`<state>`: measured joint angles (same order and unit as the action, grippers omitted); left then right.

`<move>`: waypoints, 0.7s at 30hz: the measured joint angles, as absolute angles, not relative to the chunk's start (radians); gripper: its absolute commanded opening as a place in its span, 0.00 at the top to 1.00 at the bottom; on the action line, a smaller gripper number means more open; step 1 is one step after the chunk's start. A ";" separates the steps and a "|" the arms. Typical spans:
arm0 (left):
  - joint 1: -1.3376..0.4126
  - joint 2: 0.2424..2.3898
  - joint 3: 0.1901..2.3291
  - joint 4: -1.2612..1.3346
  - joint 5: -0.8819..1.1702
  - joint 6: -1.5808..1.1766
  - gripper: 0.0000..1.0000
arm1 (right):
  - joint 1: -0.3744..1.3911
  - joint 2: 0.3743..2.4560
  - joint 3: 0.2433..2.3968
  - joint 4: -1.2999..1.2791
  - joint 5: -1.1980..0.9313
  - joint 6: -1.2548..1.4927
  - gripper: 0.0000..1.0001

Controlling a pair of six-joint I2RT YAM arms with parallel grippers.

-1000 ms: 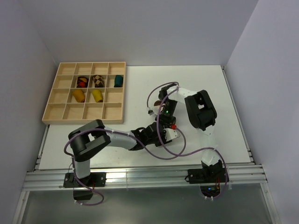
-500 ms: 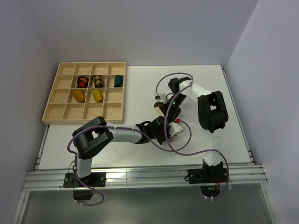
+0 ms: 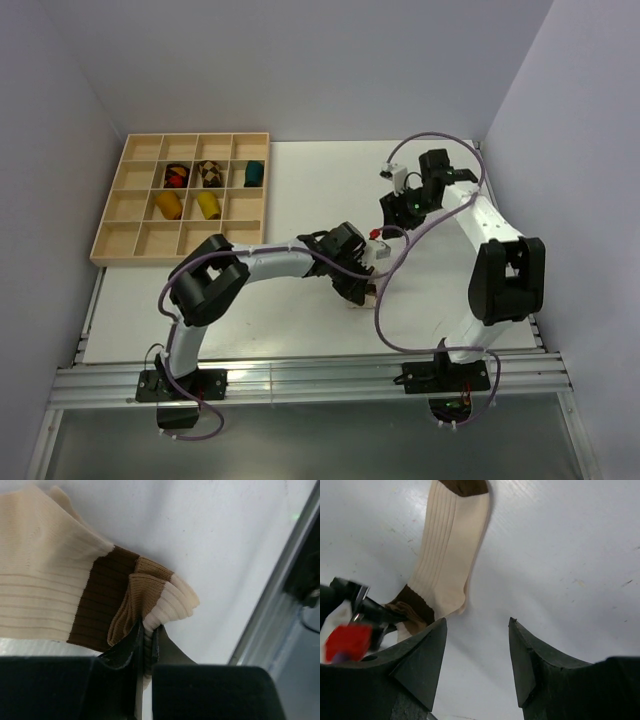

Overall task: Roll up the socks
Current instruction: Roll the sock at the center of the board.

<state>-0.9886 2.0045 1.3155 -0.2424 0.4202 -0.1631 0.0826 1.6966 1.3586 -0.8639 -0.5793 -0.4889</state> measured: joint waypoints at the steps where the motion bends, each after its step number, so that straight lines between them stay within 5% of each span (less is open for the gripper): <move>1: -0.979 2.019 1.341 -0.273 0.446 -0.189 1.00 | 0.083 1.670 1.331 -0.849 -0.580 -0.493 0.40; 21: -0.814 2.272 1.588 -0.473 0.851 -0.585 1.00 | 0.047 1.430 1.097 -0.740 -0.629 -0.658 0.35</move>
<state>-0.8143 2.2719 1.5883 -0.4732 0.8513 -0.5854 0.0471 1.4296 1.0966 -0.7399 -0.6292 -0.6582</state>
